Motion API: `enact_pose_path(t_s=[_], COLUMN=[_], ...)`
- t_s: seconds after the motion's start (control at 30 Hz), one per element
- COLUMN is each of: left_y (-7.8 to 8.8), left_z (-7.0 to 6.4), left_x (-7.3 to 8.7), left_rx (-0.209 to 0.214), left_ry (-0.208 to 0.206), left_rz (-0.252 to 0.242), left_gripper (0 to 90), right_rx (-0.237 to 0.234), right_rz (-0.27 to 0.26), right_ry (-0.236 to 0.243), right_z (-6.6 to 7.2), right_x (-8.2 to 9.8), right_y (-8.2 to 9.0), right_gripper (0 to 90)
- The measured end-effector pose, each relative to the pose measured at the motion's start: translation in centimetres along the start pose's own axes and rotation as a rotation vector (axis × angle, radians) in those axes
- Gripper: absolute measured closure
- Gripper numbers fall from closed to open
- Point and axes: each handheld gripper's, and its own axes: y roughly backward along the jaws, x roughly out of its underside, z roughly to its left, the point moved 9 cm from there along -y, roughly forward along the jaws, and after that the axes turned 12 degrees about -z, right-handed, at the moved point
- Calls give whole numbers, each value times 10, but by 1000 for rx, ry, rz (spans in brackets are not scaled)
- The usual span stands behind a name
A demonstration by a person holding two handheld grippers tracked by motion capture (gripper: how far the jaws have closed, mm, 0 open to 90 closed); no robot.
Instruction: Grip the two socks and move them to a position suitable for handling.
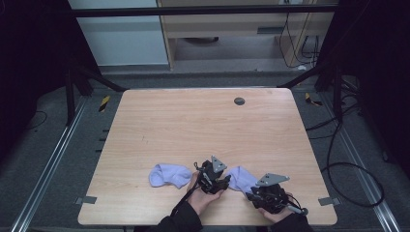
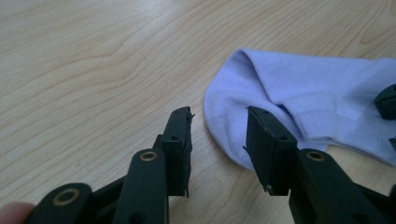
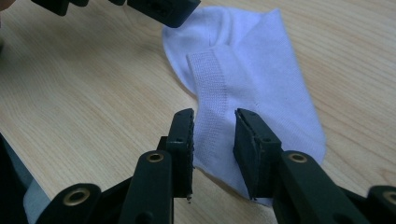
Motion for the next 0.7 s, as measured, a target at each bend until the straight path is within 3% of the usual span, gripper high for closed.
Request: enact_pose_path(t_s=[0.37,0.7], left_y=[-5,-6], left_z=[0,-3], left_x=[5,5], left_rx=[-3,4], left_ry=[6,6], left_rz=[33,33], left_gripper=[705,828], right_rx=[-19,-32], right_rz=[31,33], right_ry=[10,0], right_z=[3,4], right_x=[4,4], right_y=[-4,-5], right_gripper=[740,872])
